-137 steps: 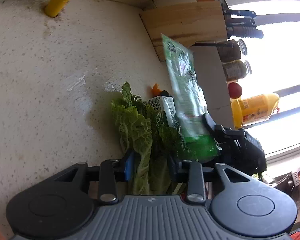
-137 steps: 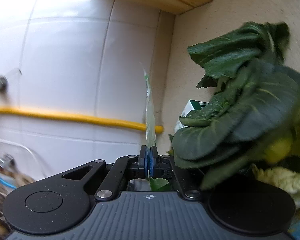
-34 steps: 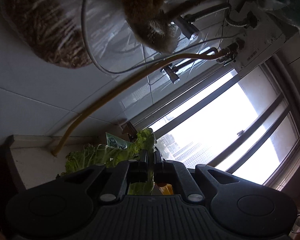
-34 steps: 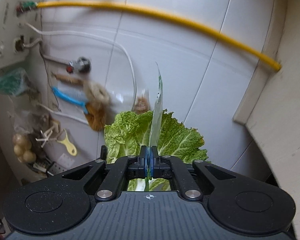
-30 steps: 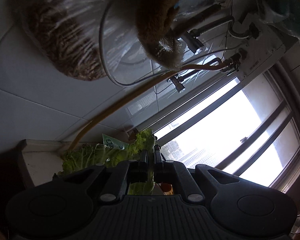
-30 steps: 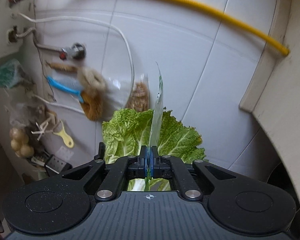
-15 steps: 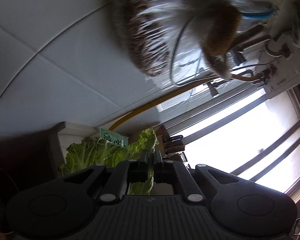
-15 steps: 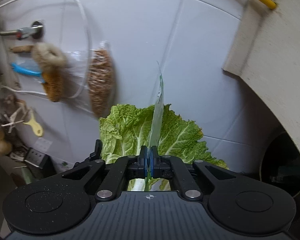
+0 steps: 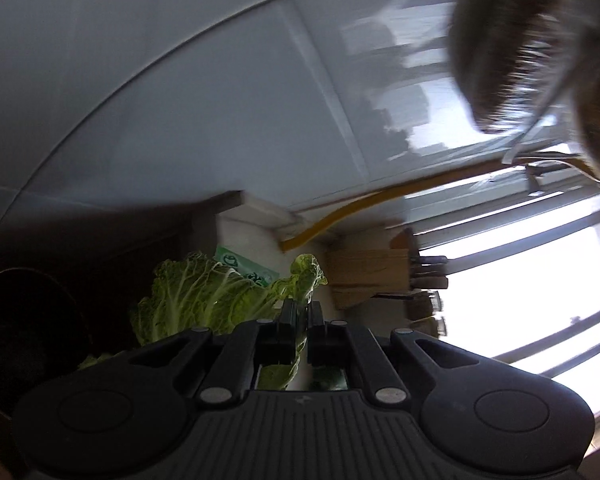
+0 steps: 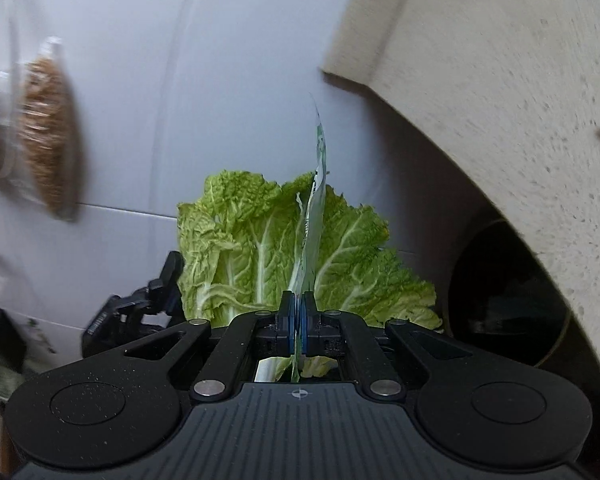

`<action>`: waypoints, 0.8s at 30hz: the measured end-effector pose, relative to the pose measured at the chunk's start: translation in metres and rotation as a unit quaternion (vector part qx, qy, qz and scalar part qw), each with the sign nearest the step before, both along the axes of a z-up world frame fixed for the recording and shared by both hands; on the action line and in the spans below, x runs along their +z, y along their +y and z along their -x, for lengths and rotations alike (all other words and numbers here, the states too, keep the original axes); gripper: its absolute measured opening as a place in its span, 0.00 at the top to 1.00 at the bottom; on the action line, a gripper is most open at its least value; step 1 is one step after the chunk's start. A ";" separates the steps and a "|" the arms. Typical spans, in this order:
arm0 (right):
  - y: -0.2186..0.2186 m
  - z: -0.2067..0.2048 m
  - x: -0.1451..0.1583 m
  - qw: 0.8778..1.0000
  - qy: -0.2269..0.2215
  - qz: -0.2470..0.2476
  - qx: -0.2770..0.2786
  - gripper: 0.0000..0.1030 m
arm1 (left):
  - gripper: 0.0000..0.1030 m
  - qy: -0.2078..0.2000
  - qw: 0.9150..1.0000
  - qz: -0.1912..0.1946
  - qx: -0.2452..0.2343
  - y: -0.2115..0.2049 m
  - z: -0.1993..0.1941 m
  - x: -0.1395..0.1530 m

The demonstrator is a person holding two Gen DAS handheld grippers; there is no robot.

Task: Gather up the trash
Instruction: 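Lower the cabbage leaf and strip with both tools into the black bin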

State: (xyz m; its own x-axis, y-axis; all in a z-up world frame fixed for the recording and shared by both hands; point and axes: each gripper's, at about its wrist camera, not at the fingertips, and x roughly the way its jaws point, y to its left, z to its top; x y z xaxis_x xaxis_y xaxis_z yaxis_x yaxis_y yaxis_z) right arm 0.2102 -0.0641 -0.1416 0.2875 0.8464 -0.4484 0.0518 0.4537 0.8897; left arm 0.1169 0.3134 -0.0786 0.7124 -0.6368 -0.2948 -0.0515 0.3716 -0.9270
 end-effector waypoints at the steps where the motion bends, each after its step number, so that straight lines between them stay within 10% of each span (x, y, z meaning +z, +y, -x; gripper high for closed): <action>1: 0.003 -0.002 -0.006 1.000 0.005 0.014 0.004 0.94 | 0.97 0.010 1.000 -0.002 0.000 0.001 -0.001 -0.007; 6: 0.024 -0.007 -0.039 0.995 0.035 0.085 0.042 0.87 | 0.96 0.069 0.997 -0.016 -0.006 0.002 -0.005 -0.043; 13: 0.052 -0.007 -0.082 0.976 0.062 0.195 0.081 0.53 | 0.89 0.169 0.982 -0.073 -0.039 -0.011 -0.011 -0.089; 24: 0.053 0.019 -0.065 0.973 0.045 0.215 0.067 0.51 | 0.79 0.204 0.971 -0.111 -0.052 -0.024 -0.018 -0.098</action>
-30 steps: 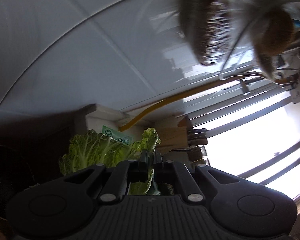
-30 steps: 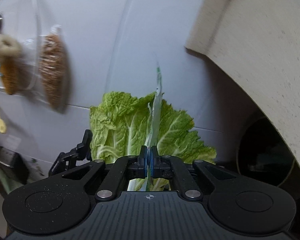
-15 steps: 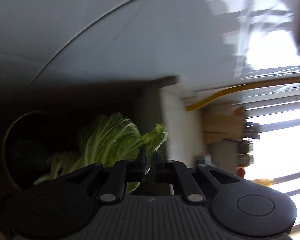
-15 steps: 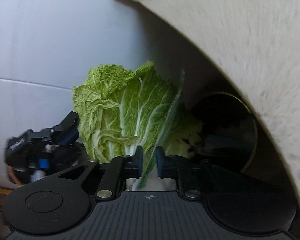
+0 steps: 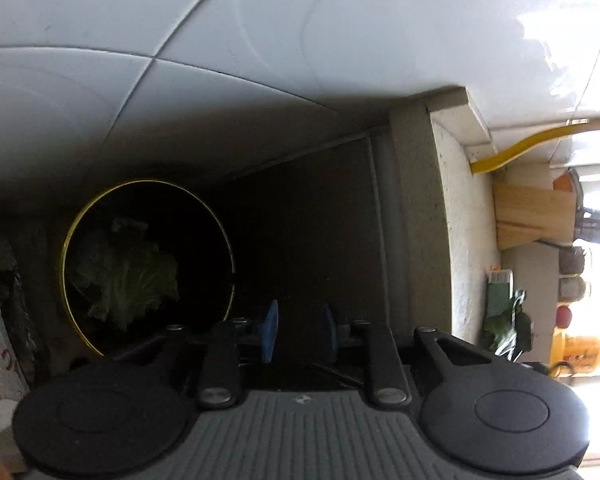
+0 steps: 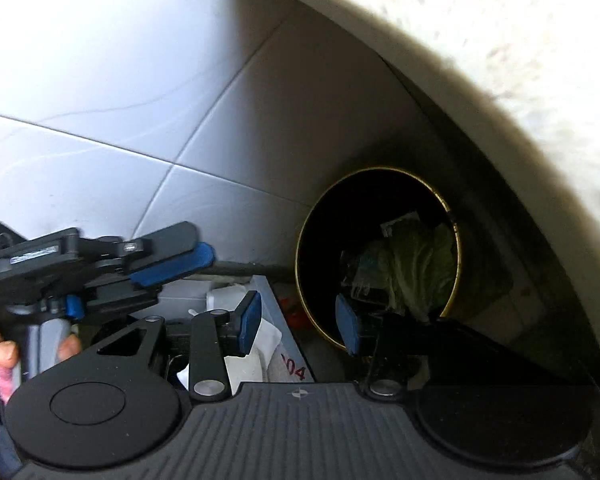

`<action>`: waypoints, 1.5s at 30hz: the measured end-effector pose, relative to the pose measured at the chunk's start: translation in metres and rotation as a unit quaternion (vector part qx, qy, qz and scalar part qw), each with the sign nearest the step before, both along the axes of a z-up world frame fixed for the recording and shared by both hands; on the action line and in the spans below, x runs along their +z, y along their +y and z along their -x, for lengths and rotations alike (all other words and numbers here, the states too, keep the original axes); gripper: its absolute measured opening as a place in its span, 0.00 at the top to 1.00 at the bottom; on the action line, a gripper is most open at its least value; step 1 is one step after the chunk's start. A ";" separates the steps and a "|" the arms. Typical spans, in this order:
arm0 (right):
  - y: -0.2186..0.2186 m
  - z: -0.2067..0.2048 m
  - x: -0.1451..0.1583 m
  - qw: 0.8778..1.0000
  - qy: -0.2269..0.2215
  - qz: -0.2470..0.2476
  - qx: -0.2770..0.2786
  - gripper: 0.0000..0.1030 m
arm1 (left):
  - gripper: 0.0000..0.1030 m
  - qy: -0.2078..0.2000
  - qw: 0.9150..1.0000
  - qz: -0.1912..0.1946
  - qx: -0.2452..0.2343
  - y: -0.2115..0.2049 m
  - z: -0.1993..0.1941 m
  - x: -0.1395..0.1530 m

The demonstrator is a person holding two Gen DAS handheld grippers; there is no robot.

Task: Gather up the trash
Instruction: 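Lower the cabbage leaf and strip with both tools into the black bin, then move both open tools up from the bin back over the vegetable pile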

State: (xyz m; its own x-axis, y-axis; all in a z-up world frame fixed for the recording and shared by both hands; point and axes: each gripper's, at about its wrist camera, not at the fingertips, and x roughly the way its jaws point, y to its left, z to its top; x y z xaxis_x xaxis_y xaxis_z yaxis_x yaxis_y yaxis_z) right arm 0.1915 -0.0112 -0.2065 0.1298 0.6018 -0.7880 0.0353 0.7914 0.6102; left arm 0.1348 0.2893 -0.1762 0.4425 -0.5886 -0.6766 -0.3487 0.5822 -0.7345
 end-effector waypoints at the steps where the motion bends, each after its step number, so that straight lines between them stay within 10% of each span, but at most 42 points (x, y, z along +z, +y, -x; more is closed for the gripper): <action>1: 0.000 0.001 0.007 1.000 -0.007 0.000 0.000 0.51 | 0.79 -0.001 1.000 -0.005 -0.004 -0.001 0.000 0.001; 15: -0.065 0.044 0.118 0.988 -0.140 0.019 -0.063 0.36 | 0.77 -0.019 0.998 -0.053 -0.014 -0.004 -0.003 0.008; 28: -0.175 0.106 0.183 0.937 -0.264 0.104 -0.203 0.26 | 0.75 -0.124 0.985 -0.104 -0.050 -0.059 -0.010 0.078; 33: -0.217 0.124 0.256 0.887 -0.373 0.161 -0.219 0.20 | 0.71 -0.251 0.953 -0.128 -0.111 -0.128 -0.022 0.158; 36: -0.236 0.141 0.325 0.826 -0.484 0.191 -0.217 0.00 | 0.58 -0.361 0.914 -0.152 -0.106 -0.166 -0.019 0.220; 38: -0.244 0.165 0.351 0.775 -0.559 0.194 -0.223 0.00 | 0.16 -0.447 0.877 -0.161 -0.070 -0.187 -0.004 0.252; 40: -0.266 0.193 0.337 0.751 -0.570 0.161 -0.293 0.00 | 0.00 -0.521 0.843 -0.128 -0.047 -0.201 0.012 0.264; 41: -0.278 0.200 0.321 0.753 -0.550 0.136 -0.335 0.00 | 0.00 -0.530 0.839 -0.114 -0.049 -0.208 0.016 0.263; 43: -0.308 0.192 0.288 0.812 -0.453 0.117 -0.350 0.00 | 0.00 -0.508 0.850 -0.110 -0.081 -0.229 0.011 0.257; 45: -0.330 0.192 0.266 0.827 -0.398 0.112 -0.381 0.00 | 0.00 -0.476 0.864 -0.122 -0.111 -0.249 0.002 0.247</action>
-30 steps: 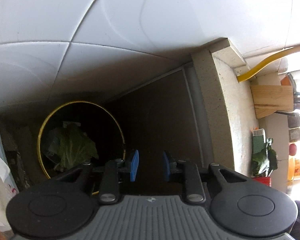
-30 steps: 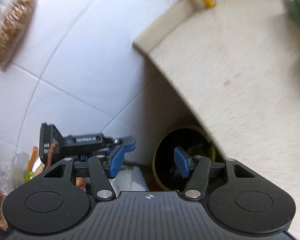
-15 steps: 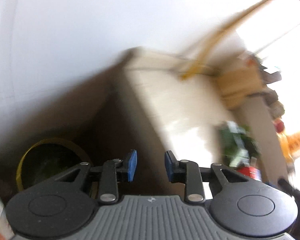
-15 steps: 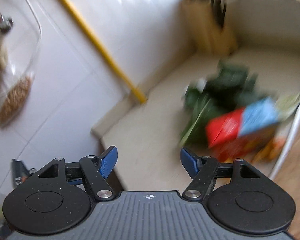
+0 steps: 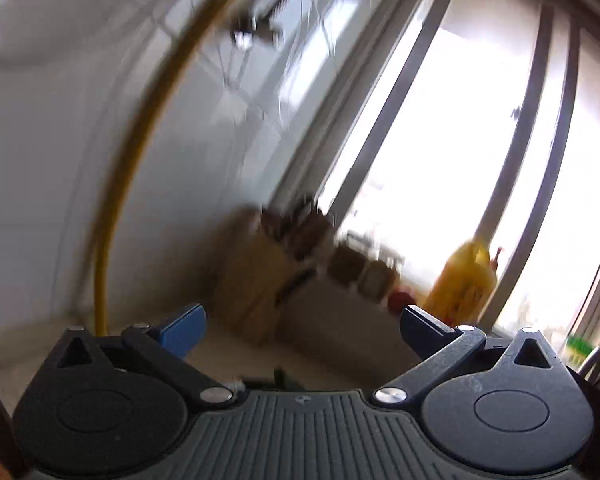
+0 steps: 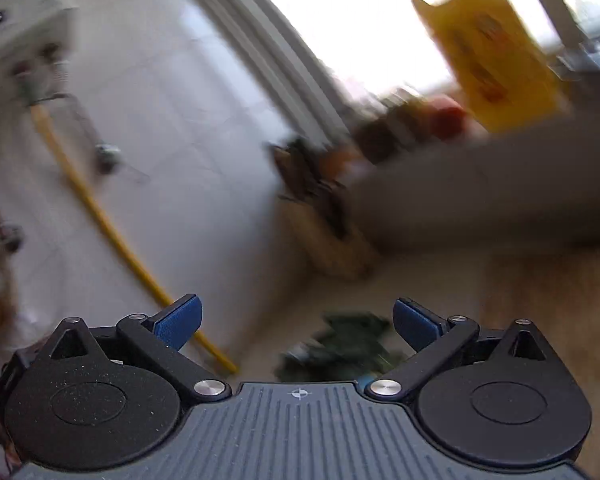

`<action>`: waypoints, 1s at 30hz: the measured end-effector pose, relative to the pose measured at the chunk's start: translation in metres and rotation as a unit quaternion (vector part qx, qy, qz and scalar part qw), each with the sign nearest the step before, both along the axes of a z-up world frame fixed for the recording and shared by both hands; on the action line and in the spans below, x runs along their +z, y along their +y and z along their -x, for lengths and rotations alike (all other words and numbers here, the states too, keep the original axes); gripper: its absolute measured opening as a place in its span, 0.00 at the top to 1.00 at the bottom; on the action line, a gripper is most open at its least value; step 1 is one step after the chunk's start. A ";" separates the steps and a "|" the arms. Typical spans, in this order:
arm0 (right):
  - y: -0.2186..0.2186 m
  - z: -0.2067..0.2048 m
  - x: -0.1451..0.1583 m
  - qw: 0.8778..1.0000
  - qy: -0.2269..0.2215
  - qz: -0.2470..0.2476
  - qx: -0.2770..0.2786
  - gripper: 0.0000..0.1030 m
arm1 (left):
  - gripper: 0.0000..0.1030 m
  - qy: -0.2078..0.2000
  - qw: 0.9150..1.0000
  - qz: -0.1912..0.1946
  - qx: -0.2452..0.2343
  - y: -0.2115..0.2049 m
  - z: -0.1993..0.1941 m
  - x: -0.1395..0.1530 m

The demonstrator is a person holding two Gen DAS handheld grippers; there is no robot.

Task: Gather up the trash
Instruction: 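Move both open tools up from the bin back over the vegetable pile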

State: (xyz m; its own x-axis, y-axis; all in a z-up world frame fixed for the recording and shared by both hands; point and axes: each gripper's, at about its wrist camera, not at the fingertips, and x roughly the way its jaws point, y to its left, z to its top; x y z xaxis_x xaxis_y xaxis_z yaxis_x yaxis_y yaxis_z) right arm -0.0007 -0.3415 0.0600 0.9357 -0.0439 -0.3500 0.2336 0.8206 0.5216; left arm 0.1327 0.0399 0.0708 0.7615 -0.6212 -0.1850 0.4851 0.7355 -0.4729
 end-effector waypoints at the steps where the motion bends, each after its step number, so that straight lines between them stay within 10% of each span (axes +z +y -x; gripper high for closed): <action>1: -0.010 0.003 -0.008 1.000 -0.003 -0.018 0.000 0.00 | 0.01 0.013 1.000 -0.007 0.005 -0.007 -0.003 -0.005; 4: -0.023 0.009 -0.010 1.000 -0.009 -0.015 -0.024 0.00 | 0.02 0.046 0.999 -0.015 0.024 -0.018 -0.012 -0.013; 10: 0.010 0.011 0.022 0.986 -0.032 0.152 -0.057 0.00 | 0.01 -0.058 0.991 -0.117 0.039 -0.050 -0.005 0.000; 13: 0.023 0.003 0.019 0.983 -0.030 0.176 -0.045 0.00 | 0.01 -0.028 0.990 -0.135 -0.002 -0.065 -0.012 -0.011; 20: 0.042 -0.024 -0.016 0.974 0.062 0.217 -0.025 0.00 | 0.01 -0.020 0.983 -0.178 -0.046 -0.074 -0.029 -0.040; 25: 0.071 -0.052 -0.041 0.946 0.140 0.287 0.061 0.00 | 0.01 0.066 0.974 -0.184 -0.118 -0.073 -0.052 -0.073; 30: 0.082 -0.075 -0.056 0.913 0.203 0.329 0.128 0.00 | 0.02 0.070 0.956 -0.209 -0.191 -0.084 -0.060 -0.090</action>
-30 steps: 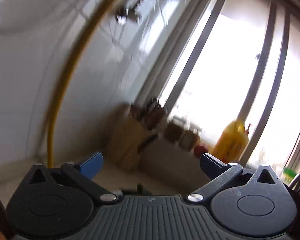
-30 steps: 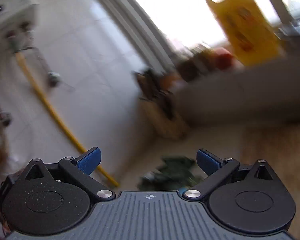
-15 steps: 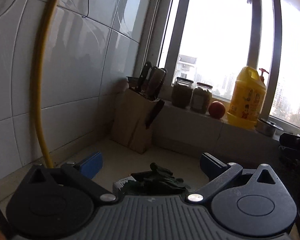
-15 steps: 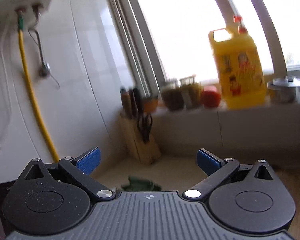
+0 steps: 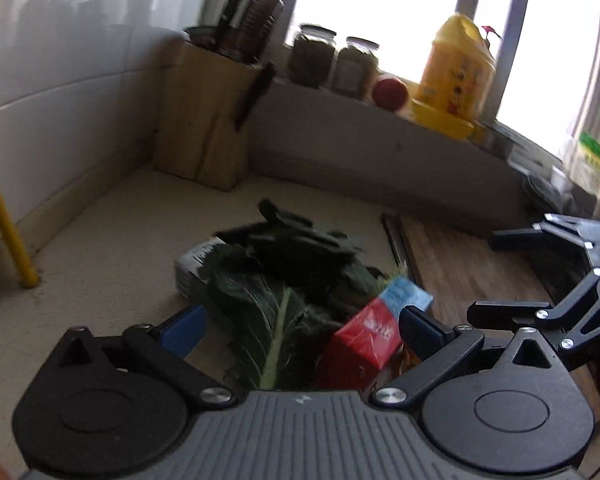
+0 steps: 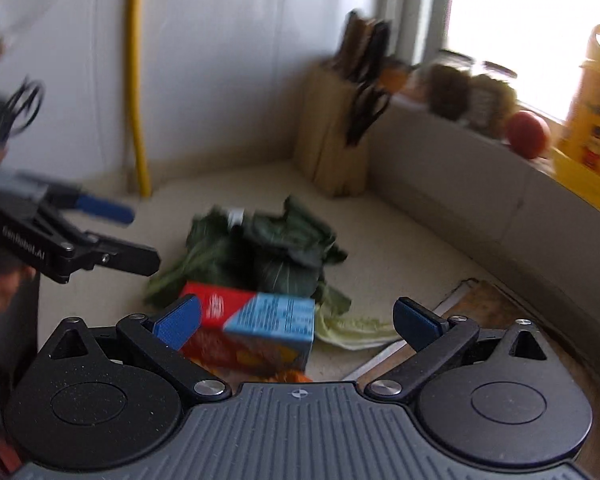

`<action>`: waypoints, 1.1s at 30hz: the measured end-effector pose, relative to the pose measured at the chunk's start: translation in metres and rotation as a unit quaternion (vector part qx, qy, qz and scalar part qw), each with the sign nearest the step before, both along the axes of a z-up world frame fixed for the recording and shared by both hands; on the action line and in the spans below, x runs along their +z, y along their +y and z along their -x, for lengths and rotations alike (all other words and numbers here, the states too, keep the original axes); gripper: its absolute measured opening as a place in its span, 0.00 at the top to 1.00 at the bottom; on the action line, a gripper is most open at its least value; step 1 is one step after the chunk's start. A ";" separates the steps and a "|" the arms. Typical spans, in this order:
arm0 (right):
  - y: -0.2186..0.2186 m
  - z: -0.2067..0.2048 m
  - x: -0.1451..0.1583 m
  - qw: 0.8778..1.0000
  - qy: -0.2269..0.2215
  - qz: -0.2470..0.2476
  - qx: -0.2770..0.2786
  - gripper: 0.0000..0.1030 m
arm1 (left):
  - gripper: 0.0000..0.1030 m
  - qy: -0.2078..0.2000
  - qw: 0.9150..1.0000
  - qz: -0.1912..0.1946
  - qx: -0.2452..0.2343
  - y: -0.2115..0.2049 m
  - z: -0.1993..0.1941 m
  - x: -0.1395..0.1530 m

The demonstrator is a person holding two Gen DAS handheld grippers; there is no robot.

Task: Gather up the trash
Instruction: 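Move both open tools up from the bin back over the vegetable pile, then grasp the red-and-blue juice carton with the right tool while the left tool grasps a bok choy leaf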

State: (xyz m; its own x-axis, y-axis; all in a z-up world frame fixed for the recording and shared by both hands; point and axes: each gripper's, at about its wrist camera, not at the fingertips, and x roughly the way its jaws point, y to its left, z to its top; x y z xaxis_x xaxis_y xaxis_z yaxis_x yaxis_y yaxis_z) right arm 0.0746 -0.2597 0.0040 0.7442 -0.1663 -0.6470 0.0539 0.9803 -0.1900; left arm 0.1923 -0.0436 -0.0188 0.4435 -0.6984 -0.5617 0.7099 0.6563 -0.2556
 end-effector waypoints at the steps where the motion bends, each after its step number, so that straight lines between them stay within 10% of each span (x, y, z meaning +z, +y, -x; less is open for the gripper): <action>1: 0.001 -0.003 -0.002 1.000 0.015 0.010 0.010 0.00 | 0.03 0.008 1.000 -0.001 -0.010 -0.002 -0.004 -0.003; 10: 0.004 -0.027 -0.014 0.990 0.096 0.037 0.097 0.00 | 0.20 0.110 0.994 0.011 -0.015 -0.004 -0.043 -0.032; 33: -0.008 -0.071 -0.023 0.968 0.134 0.026 0.209 0.00 | 0.25 0.204 0.978 0.035 -0.025 -0.014 -0.077 -0.042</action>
State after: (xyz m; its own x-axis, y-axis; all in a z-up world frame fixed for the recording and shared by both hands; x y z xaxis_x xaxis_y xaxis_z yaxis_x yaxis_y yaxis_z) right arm 0.1452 -0.2679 -0.0193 0.5605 0.0744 -0.8248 -0.4028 0.8947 -0.1930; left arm 0.2698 -0.0580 -0.0612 0.1567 -0.7565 -0.6349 0.5710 0.5939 -0.5668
